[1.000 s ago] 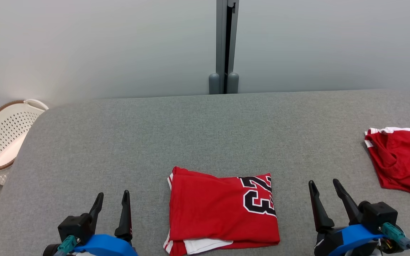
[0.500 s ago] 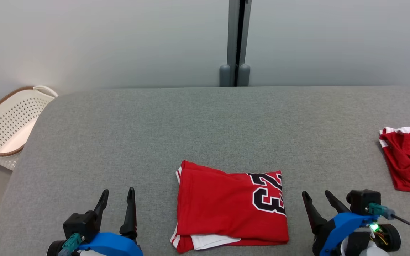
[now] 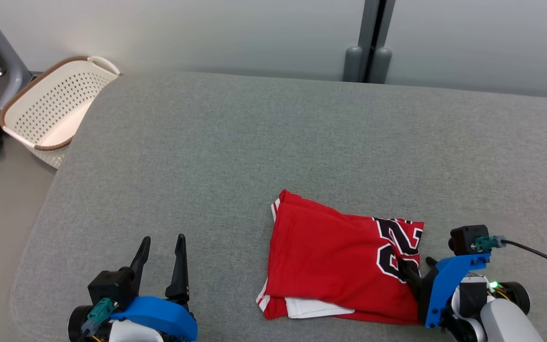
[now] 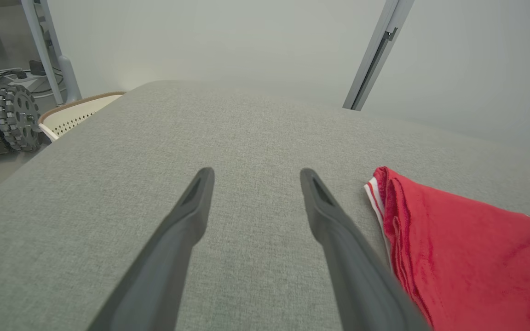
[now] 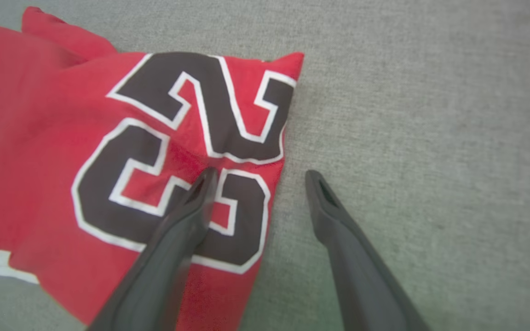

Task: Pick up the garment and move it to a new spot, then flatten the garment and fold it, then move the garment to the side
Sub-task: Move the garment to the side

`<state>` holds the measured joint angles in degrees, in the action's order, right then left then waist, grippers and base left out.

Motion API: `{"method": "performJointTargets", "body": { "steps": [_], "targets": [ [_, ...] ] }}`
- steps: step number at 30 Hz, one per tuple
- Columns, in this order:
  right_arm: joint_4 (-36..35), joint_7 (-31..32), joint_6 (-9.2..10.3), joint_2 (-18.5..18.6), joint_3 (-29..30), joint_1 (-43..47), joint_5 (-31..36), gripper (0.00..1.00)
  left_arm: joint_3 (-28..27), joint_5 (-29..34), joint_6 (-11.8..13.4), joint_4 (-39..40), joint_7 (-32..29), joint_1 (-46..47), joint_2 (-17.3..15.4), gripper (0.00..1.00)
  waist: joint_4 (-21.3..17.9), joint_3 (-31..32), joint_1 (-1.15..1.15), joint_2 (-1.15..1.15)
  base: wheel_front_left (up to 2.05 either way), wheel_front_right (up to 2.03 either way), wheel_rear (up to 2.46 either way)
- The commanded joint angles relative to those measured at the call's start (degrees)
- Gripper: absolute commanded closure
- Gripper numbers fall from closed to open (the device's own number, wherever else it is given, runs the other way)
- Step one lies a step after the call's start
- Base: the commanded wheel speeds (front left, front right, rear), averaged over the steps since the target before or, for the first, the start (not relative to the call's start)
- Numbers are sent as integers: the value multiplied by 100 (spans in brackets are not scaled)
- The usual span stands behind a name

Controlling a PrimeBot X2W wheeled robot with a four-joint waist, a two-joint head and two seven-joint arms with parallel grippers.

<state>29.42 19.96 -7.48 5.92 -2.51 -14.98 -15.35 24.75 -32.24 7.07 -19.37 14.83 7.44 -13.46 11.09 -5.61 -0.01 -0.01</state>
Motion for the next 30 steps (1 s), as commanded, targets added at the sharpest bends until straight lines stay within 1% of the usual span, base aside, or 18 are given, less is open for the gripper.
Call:
{"method": "performJointTargets", "body": {
  "steps": [1,4,5,6,7,8,9,12,15,16,18,24,30],
  "targets": [
    [134,67,-3,23,-72,-137,-68,0,-38,25,-13,-8,40,107,23,0,136,-123,1,1,0,0,0],
    [368,94,-3,13,-206,-229,-91,0,-75,52,-44,-35,41,120,43,0,169,-146,1,1,0,0,0],
    [437,77,-4,-2,-252,-253,-102,10,-86,62,-47,-43,42,122,49,0,171,-148,1,1,0,0,0],
    [491,77,-5,-28,-315,-278,-116,55,-99,62,-51,-50,43,123,52,0,167,-148,1,1,0,0,0],
    [533,71,-10,-47,-387,-302,-144,75,-114,60,-41,-56,44,122,51,0,153,-146,1,1,0,0,0],
    [570,55,-10,-55,-446,-330,-161,97,-125,70,-46,-56,44,122,49,0,126,-144,1,1,0,0,0],
    [603,37,-10,-56,-509,-368,-185,100,-129,87,-55,-51,42,124,50,0,92,-142,1,1,0,0,0],
    [604,-130,-6,22,-603,-512,-236,100,-151,124,-80,-14,41,111,57,0,-60,-138,1,1,0,0,0],
    [552,-289,1,158,-607,-665,-267,100,-160,175,-88,31,42,89,62,0,-313,-148,1,1,0,0,0],
    [552,-289,1,158,-607,-665,-267,100,-160,175,-88,31,42,89,62,0,-313,-148,1,1,0,0,0],
    [501,-355,1,265,-584,-725,-303,100,-155,198,-93,75,42,96,73,0,-532,-166,1,1,0,0,0],
    [224,-418,-1,680,-397,-883,-304,100,-109,279,-128,204,40,188,53,0,-1431,-306,1,1,0,0,0],
    [-132,-369,-2,849,-208,-972,-348,100,-74,366,-111,317,-34,320,-43,0,-2472,-564,1,1,0,0,0]
  ]
}}
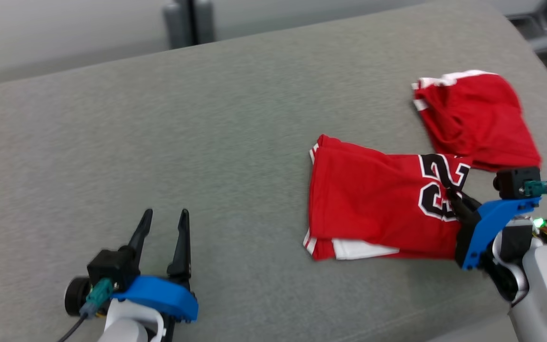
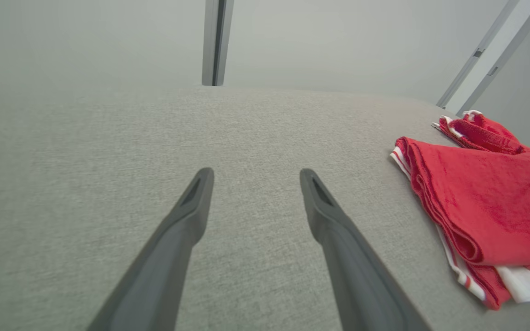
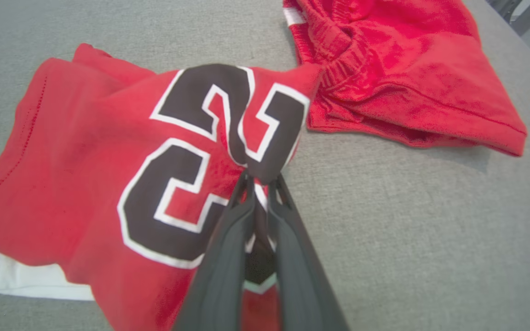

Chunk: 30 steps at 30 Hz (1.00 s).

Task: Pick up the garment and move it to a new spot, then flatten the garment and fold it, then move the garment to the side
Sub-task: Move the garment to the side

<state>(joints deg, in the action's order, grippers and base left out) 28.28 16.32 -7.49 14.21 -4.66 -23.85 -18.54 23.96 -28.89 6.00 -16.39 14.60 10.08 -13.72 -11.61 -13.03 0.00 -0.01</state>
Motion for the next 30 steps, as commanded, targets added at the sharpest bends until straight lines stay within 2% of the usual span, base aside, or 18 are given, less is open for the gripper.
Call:
{"method": "performJointTargets", "body": {
  "steps": [1,6,12,22,30],
  "targets": [
    [-74,-14,-1,14,32,-91,-33,100,8,38,-9,43,-31,87,-41,0,-343,134,0,1,0,0,0],
    [-209,-90,-1,-93,115,-144,-44,100,74,132,-6,166,-176,258,-148,0,-865,-47,0,1,0,0,0],
    [-194,-185,-1,-181,125,-233,13,100,162,181,-1,274,-302,340,-206,0,-997,-97,0,1,0,0,0],
    [-60,-202,-1,-15,201,-798,293,100,183,120,48,286,-271,219,-181,0,-495,-4,0,1,0,0,0],
    [387,3,-1,482,498,-1498,660,100,228,67,27,190,-176,200,-67,0,68,60,0,1,0,0,0]
  ]
}}
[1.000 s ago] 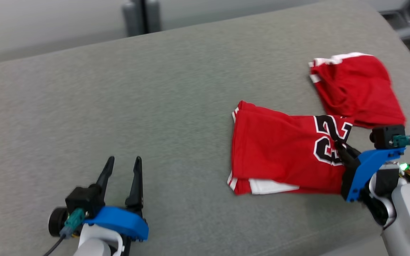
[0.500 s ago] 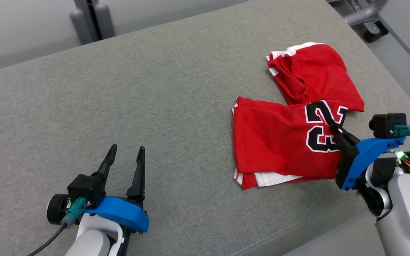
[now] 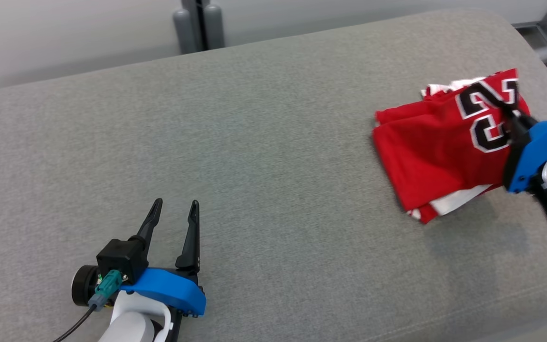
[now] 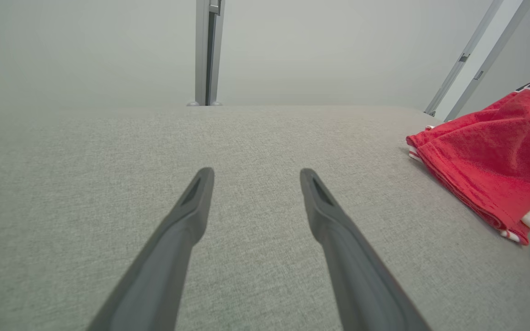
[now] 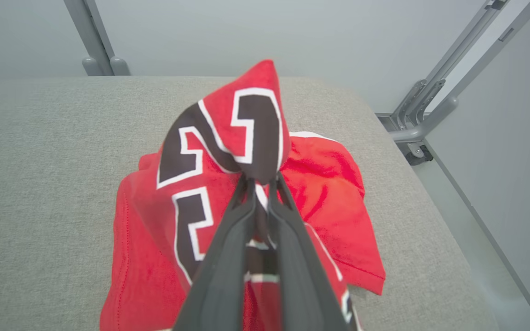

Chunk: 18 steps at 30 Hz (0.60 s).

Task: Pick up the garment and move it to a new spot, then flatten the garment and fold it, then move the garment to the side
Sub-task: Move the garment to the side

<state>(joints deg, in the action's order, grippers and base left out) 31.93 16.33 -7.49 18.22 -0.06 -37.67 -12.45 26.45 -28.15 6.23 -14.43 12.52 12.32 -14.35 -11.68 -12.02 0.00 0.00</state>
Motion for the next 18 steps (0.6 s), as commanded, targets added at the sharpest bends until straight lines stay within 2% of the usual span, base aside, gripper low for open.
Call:
{"method": "performJointTargets", "body": {
  "steps": [1,8,18],
  "targets": [
    [90,38,-1,180,83,-184,102,100,-21,-21,-3,-24,43,-27,17,0,136,-35,0,0,0,0,0],
    [374,274,-1,760,364,-546,422,100,11,-36,-28,-99,125,-5,93,0,480,-96,0,0,0,0,0],
    [659,261,0,1110,911,-842,1235,100,44,20,-59,-123,166,169,81,0,772,-414,0,0,0,0,0]
  ]
}}
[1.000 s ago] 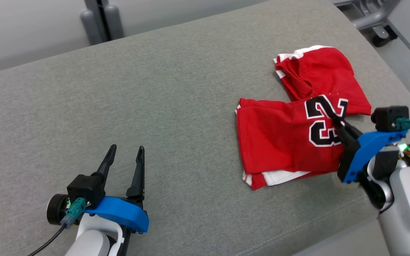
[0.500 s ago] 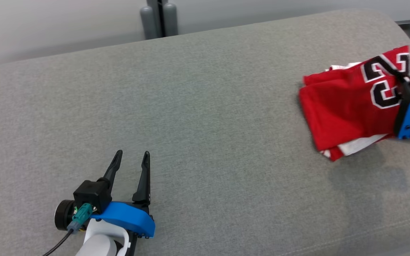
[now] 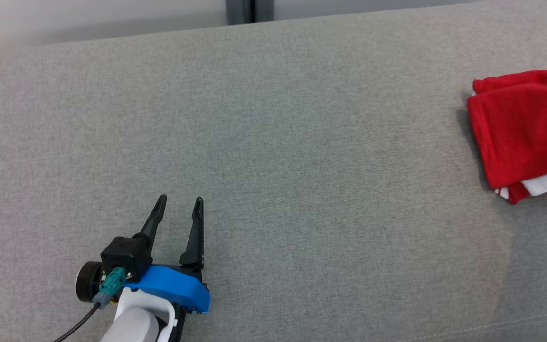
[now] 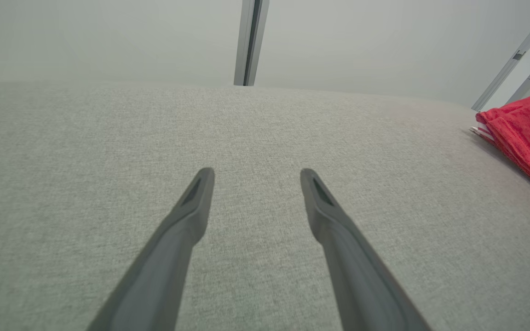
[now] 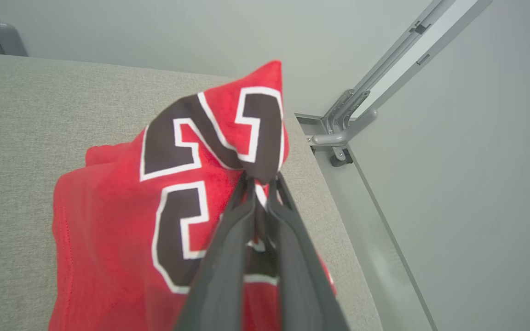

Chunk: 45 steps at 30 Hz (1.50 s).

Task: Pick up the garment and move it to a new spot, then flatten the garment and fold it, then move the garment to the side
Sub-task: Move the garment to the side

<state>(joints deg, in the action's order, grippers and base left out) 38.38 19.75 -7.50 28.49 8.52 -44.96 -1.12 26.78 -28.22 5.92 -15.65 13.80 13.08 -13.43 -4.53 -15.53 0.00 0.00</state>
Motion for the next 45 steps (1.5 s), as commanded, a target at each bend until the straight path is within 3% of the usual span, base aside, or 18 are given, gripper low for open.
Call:
{"method": "performJointTargets", "body": {
  "steps": [1,2,3,4,10,18,24,31,37,45],
  "targets": [
    [57,-157,1,89,116,-124,226,90,13,28,-31,-2,43,118,-10,0,73,-89,0,0,0,0,0],
    [96,-239,1,89,179,-123,351,65,15,29,-25,-3,46,137,-11,0,87,-114,0,0,0,0,0],
    [152,-317,1,92,239,-123,489,9,18,33,-22,-9,49,146,-14,0,98,-135,0,0,0,0,0],
    [246,-463,1,65,363,-160,738,0,25,41,-20,-15,43,169,-21,0,115,-177,0,0,0,0,0],
    [434,-828,1,-152,661,-263,1364,0,41,29,-8,-49,48,213,-36,0,117,-225,0,0,0,0,0],
    [632,-1149,1,-393,789,-351,1537,0,42,-20,-3,-103,59,220,-26,0,72,-98,0,0,0,0,0],
    [721,-1591,0,-608,625,-314,1289,0,-61,-67,6,-111,106,239,21,0,65,129,0,0,0,0,0],
    [563,-2209,0,-1127,121,75,631,0,-347,-182,-69,-236,142,141,145,0,114,541,0,0,0,0,0],
    [144,-2639,0,-1545,-303,713,378,0,-675,-29,-125,-301,142,-139,224,0,238,884,0,0,0,0,0],
    [-614,-3084,0,-2222,-353,1903,172,0,-970,175,-143,-378,144,-598,325,0,508,1257,0,0,0,0,0]
  ]
}}
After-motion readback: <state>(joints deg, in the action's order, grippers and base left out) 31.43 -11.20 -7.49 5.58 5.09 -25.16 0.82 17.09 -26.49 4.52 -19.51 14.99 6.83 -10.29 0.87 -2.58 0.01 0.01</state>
